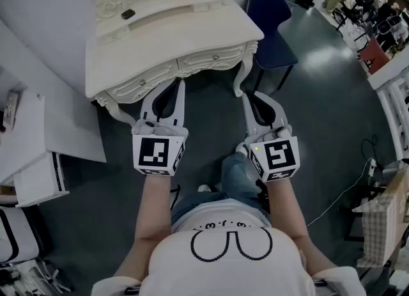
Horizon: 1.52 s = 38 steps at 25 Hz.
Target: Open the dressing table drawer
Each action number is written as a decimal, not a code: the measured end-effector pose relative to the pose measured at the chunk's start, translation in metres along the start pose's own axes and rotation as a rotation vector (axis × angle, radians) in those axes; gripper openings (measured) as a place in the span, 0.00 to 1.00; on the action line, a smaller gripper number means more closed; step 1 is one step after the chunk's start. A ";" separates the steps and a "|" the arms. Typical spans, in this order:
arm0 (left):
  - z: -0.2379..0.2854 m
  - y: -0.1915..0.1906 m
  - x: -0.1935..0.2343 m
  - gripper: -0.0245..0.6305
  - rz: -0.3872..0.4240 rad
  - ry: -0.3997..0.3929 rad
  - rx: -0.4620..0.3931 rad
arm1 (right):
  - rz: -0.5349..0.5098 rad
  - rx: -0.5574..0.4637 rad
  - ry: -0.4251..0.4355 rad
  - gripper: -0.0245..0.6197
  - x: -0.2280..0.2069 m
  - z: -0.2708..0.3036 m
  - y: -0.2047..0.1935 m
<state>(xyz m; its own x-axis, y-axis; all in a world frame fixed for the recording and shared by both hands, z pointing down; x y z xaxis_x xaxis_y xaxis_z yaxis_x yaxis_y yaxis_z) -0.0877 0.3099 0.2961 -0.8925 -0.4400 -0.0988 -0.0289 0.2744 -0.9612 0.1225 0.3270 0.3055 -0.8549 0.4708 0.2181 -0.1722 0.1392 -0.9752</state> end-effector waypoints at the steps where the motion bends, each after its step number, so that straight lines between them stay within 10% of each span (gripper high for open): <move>1: 0.003 -0.001 0.001 0.04 0.004 -0.004 0.001 | 0.001 0.001 -0.001 0.03 -0.001 0.003 -0.001; 38: 0.294 -0.111 0.107 0.04 0.034 0.140 0.134 | 0.086 0.031 0.130 0.04 -0.207 0.296 -0.085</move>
<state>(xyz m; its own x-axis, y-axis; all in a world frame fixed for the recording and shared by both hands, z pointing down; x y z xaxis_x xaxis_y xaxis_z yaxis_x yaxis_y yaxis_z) -0.0475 -0.0188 0.3162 -0.9462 -0.3063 -0.1042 0.0544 0.1669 -0.9845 0.1689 -0.0405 0.3317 -0.7970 0.5887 0.1348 -0.1180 0.0671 -0.9907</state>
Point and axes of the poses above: the fingertips, and each gripper's own axes: z forward along the fingers, x to its left, y out of its top, the point moved 8 cm from there along -z, backward along the fingers, and after that the axes turned 6 degrees about -x, right-handed, at the moved point
